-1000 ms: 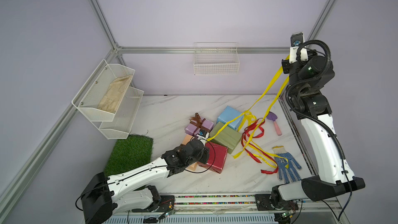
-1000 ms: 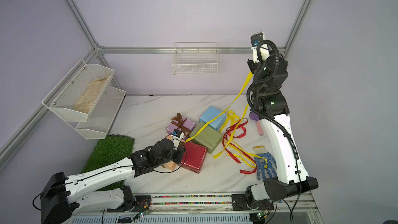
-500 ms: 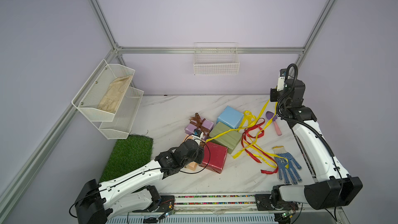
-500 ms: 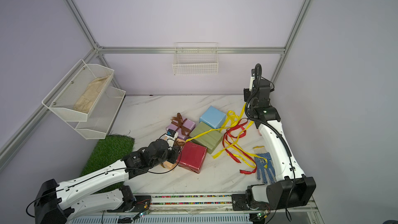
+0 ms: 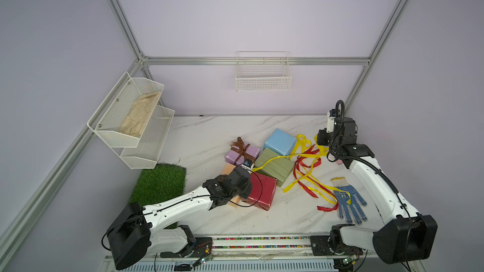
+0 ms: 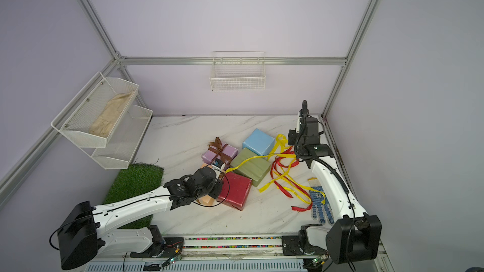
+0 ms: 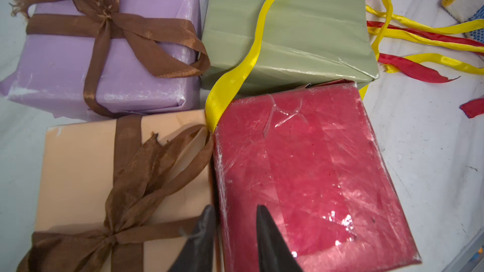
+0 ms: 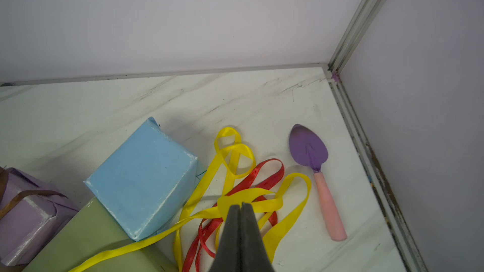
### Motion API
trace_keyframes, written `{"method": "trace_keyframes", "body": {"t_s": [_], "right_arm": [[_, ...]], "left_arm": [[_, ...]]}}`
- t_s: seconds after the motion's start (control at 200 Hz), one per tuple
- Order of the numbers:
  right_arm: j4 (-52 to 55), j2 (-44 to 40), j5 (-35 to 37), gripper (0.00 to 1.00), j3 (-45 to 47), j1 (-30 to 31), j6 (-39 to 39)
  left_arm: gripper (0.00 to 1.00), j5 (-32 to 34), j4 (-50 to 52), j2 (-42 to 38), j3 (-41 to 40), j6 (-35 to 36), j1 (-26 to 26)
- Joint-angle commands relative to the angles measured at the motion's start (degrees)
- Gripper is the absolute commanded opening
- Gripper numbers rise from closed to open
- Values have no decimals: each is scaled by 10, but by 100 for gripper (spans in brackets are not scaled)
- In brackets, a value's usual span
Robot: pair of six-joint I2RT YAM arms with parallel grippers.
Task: Untie the ribbon bows on the gift boxes
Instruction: Place the ribbon at the center of the board.
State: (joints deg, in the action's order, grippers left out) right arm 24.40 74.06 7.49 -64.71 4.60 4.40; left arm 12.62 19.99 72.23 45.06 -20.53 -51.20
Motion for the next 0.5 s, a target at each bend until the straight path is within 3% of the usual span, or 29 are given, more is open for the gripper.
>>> {"method": "trace_keyframes", "body": {"t_s": [0.0, 0.27, 0.495], "right_arm": [[2, 14, -32, 0, 11, 1, 41], [2, 103, -45, 0, -11, 0, 63], [5, 202, -21, 0, -58, -15, 88]], "left_arm": [[39, -18, -48, 19, 69, 45, 21], [44, -139, -61, 113, 148, 127, 67], [44, -170, -29, 192, 209, 155, 71]]}}
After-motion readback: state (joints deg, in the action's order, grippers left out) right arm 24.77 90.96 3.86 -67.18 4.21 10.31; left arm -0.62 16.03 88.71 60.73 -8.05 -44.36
